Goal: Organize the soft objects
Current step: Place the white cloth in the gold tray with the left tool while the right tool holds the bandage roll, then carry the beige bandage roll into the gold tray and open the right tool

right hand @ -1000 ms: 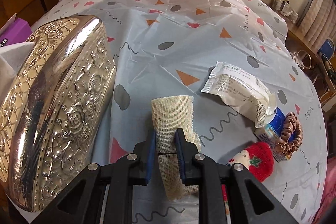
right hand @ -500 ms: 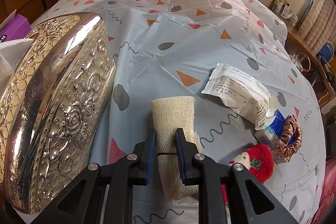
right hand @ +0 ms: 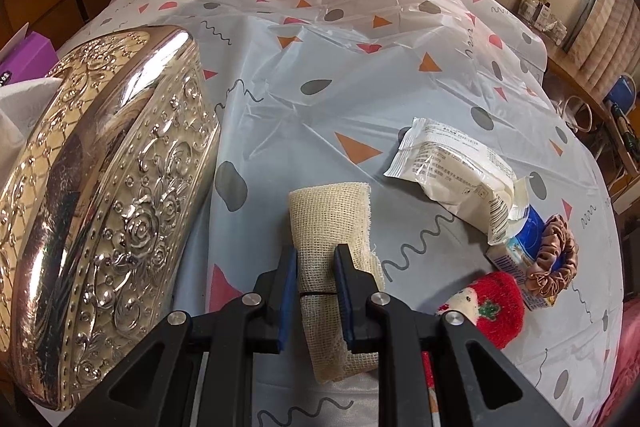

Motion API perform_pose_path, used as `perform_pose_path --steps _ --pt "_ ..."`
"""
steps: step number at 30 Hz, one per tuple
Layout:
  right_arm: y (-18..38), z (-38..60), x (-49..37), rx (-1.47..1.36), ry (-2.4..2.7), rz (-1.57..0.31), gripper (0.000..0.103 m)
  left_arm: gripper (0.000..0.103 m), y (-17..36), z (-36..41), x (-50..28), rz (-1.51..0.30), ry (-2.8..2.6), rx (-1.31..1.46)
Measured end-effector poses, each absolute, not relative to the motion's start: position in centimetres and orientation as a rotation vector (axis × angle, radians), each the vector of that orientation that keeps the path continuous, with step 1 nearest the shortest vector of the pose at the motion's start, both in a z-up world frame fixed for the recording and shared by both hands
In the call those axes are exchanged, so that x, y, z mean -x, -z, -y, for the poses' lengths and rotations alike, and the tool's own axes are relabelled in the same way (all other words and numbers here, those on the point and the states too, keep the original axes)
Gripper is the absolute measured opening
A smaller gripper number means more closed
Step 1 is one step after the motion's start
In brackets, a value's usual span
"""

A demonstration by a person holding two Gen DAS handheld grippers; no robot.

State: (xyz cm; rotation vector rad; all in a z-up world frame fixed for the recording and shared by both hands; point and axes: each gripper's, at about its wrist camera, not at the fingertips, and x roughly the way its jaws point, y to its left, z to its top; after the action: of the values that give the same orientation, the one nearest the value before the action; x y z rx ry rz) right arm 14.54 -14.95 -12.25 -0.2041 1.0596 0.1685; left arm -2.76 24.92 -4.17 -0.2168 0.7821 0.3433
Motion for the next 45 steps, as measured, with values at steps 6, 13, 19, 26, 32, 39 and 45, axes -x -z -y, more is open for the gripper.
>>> perform_pose_path --steps 6,13,19,26,32,39,45 --pt "12.1 14.9 -14.4 0.202 -0.159 -1.048 0.018 0.090 4.0 -23.4 4.1 -0.776 -0.356 0.170" --pt "12.2 15.4 -14.8 0.184 -0.138 -1.043 0.018 0.096 4.2 -22.4 4.7 -0.765 -0.371 0.127" --pt "12.3 15.7 -15.0 0.163 -0.133 -1.040 0.018 0.098 4.0 -22.1 5.2 -0.728 -0.364 0.145" --pt "12.3 15.8 -15.0 0.148 -0.128 -1.032 0.018 0.103 4.1 -22.0 5.7 -0.682 -0.392 0.143" --pt "12.0 17.1 -15.4 0.051 -0.104 -1.030 0.018 0.103 4.3 -22.4 5.9 -0.700 -0.360 0.173" --pt "11.6 18.9 -15.6 -0.068 -0.078 -1.044 0.017 0.103 4.5 -22.5 6.3 -0.704 -0.364 0.174" --pt "8.5 20.5 -15.2 -0.213 -0.094 -0.978 0.012 0.103 4.6 -22.8 6.3 -0.706 -0.355 0.183"
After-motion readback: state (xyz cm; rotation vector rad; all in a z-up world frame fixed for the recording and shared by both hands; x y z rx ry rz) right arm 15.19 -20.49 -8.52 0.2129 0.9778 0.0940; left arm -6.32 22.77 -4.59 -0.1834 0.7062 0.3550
